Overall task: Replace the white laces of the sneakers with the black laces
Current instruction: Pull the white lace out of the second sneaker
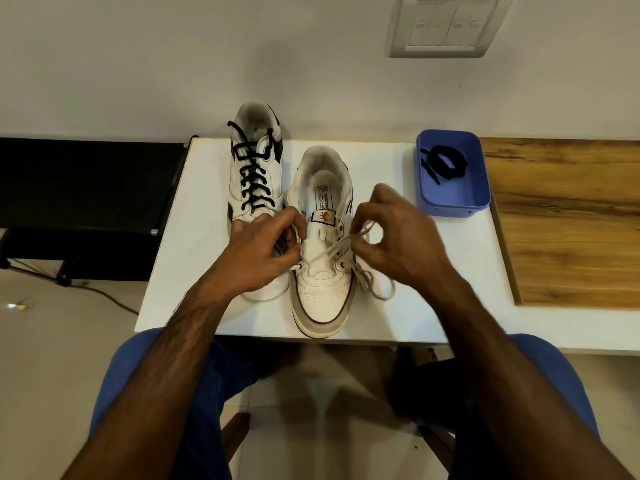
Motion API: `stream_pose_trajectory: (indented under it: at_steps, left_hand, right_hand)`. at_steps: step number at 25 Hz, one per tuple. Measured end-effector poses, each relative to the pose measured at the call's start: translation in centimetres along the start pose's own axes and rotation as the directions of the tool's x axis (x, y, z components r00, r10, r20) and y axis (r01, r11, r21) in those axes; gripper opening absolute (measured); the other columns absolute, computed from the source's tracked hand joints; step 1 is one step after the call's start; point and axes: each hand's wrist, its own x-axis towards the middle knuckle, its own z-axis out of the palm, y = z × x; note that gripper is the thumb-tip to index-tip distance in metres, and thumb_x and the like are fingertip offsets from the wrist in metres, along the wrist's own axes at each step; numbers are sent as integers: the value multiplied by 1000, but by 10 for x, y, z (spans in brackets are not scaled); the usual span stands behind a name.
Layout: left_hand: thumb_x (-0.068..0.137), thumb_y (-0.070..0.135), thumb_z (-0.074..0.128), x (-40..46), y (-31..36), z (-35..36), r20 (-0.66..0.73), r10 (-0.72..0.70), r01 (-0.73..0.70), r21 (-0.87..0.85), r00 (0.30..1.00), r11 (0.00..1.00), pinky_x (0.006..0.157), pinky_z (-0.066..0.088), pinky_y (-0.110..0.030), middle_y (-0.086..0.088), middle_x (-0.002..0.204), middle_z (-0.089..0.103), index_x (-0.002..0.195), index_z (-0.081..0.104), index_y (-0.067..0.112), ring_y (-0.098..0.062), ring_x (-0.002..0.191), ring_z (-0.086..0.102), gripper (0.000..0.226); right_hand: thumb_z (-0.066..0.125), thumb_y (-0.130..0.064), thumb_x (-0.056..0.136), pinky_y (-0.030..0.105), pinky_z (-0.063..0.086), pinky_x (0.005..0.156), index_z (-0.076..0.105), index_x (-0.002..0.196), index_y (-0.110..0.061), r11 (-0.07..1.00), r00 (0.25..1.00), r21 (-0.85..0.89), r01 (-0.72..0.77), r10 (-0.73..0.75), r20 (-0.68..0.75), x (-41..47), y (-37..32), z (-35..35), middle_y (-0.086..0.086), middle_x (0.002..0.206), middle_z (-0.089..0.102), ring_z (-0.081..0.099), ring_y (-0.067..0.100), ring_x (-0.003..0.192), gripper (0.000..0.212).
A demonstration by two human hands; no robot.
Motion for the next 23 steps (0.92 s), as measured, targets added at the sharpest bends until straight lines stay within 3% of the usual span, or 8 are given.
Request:
stream_pose_trajectory:
  at_steps: [2, 6, 10, 14, 17, 20, 23]
  left_hand:
    - [91, 18, 65, 1, 0, 0, 5, 1, -1, 1, 1000, 1000, 82, 22, -34, 11, 81, 63, 96, 54, 35, -5, 91, 56, 21]
    - [93, 26, 63, -1, -1, 1, 17, 3, -3, -31, 1000, 1000, 86, 25, -36, 13, 82, 64, 97, 53, 36, -4, 93, 56, 14]
    - [90, 39, 54, 1, -2, 1, 32, 5, -3, -52, 999, 999, 91, 28, -40, 15, 83, 64, 97, 52, 39, -4, 94, 58, 8]
    - [89, 40, 53, 0, -3, 1, 23, 4, -3, -43, 1000, 999, 91, 26, -39, 15, 83, 62, 98, 53, 37, -3, 94, 55, 9]
    - [91, 35, 54, 0, -6, 1, 27, 7, -6, -44, 1000, 999, 93, 25, -40, 14, 84, 63, 97, 53, 38, -4, 94, 56, 7]
    - [93, 31, 57, 1, -7, 0, 34, 3, -1, -45, 999, 999, 94, 26, -42, 13, 84, 63, 98, 53, 37, -5, 93, 57, 8]
    - [93, 31, 59, 1, -4, 1, 29, 8, -7, -60, 1000, 998, 93, 26, -41, 18, 86, 63, 98, 53, 37, -6, 94, 57, 9]
  right_hand:
    - [73, -36, 83, 34, 51, 57, 70, 94, -27, 997, 995, 20, -75, 76, -62, -1, 12, -11, -10, 91, 48, 55, 13, 79, 15]
    - [73, -32, 86, 32, 50, 64, 70, 116, -27, 995, 993, 44, 89, -92, 73, -6, -17, 12, -9, 101, 52, 57, 14, 93, 30]
    - [73, -24, 86, 29, 40, 58, 75, 104, -24, 989, 979, 5, 147, -146, 145, -7, -31, 39, -2, 94, 52, 57, 19, 87, 17]
    - [71, -28, 85, 29, 44, 57, 72, 94, -22, 984, 976, -13, 177, -174, 131, -4, -27, 31, -4, 95, 53, 58, 18, 83, 11]
    - [71, -33, 83, 27, 42, 56, 68, 91, -24, 1000, 1000, -4, 22, -22, 3, -1, -4, 5, -11, 91, 48, 53, 11, 79, 12]
    - [73, -33, 85, 31, 48, 57, 71, 99, -26, 999, 996, 3, -48, 48, -73, -4, 4, -4, -10, 92, 50, 56, 13, 80, 16]
    - [75, -30, 86, 32, 50, 61, 72, 112, -25, 996, 993, 28, 90, -92, 74, -7, -19, 14, -7, 100, 57, 61, 16, 90, 26]
